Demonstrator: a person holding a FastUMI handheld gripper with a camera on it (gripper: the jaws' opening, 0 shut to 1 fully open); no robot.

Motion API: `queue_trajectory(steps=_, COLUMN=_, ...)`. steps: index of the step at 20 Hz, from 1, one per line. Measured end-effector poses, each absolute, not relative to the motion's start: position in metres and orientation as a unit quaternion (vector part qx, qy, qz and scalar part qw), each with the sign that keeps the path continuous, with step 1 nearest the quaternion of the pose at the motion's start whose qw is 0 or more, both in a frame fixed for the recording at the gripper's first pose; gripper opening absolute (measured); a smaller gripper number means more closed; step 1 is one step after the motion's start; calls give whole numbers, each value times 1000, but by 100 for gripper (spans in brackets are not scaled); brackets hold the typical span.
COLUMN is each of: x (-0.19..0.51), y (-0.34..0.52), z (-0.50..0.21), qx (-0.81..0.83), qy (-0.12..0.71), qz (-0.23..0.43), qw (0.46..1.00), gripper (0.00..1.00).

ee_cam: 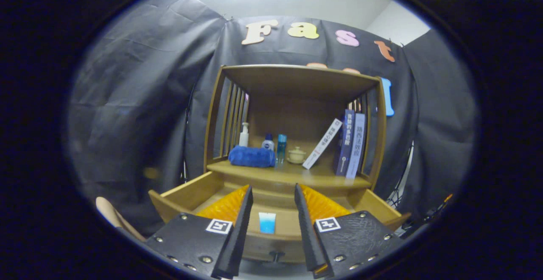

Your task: Pull open the drawer, take out the items inside it, and place them on the countertop above the cabinet.

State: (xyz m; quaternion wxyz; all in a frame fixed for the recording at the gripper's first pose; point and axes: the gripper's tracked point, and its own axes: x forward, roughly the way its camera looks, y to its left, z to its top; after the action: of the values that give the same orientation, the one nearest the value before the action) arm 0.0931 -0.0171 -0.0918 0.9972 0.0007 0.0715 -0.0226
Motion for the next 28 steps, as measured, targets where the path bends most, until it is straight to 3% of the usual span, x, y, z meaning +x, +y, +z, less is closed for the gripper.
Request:
queue_trajectory(steps=5, x=146, y=-22, z=-102, qx=2, qy=149, qz=14, qw=989, gripper=90)
queue_trajectory(steps=13, x=188, y=-12, z=-199, qx=-26, qy=377, qz=81, qw=922, gripper=90)
queue_trajectory(steps=21, x=166, y=5, z=-299, qx=-57, qy=577, qz=136, qw=803, gripper=90)
queue_trajectory(steps=28, x=137, y=16, z=-334, qx=-68, qy=645, qz=157, qw=745, gripper=90)
